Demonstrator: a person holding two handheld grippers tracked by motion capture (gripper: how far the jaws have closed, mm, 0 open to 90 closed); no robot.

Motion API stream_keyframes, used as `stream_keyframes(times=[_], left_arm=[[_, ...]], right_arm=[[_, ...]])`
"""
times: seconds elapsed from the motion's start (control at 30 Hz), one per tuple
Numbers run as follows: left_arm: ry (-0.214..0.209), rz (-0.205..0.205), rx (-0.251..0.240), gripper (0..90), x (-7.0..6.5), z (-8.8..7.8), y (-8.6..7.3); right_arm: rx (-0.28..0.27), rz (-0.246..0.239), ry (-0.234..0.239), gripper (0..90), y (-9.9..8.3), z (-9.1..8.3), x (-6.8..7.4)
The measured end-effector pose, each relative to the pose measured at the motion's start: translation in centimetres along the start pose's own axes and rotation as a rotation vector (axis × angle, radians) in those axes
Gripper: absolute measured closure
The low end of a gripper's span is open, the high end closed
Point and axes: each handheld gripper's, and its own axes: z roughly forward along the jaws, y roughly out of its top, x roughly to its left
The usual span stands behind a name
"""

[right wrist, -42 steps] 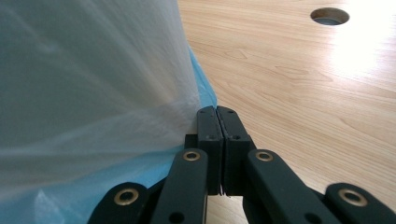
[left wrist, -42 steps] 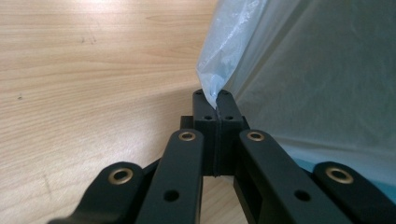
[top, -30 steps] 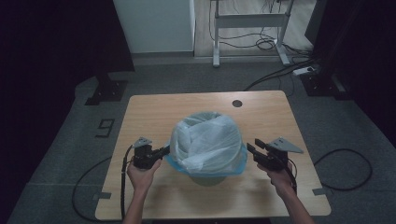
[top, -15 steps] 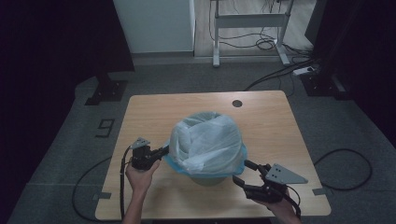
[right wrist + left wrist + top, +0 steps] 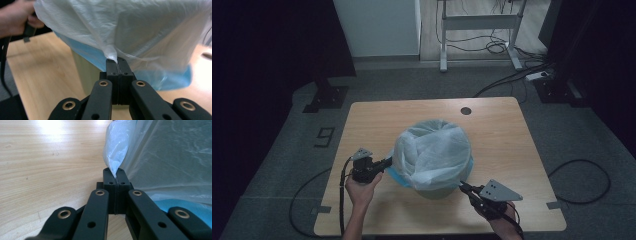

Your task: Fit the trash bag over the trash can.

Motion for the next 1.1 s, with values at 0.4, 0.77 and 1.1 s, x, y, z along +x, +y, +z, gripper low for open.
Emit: stream_keyframes(times=[0.4,0.77,1.1], left_arm=[[0.014,-0.028,0.066,88.9,0.6,0.2,-1.2],[0.07,-0.013,-0.038,37.3,0.6,-1.7,-1.2],[-0.038,0.094,-0.157,27.5,0.2,-5.9,-0.2]], right_arm=[[0.162,0.114,0.021,88.5,-4.8,2.8,-2.6],[0.036,0.149,-0.001,46.0,-4.4,1.2,-2.8],[-0.037,0.173,-0.018,36.3,-4.2,-0.6,-3.5]])
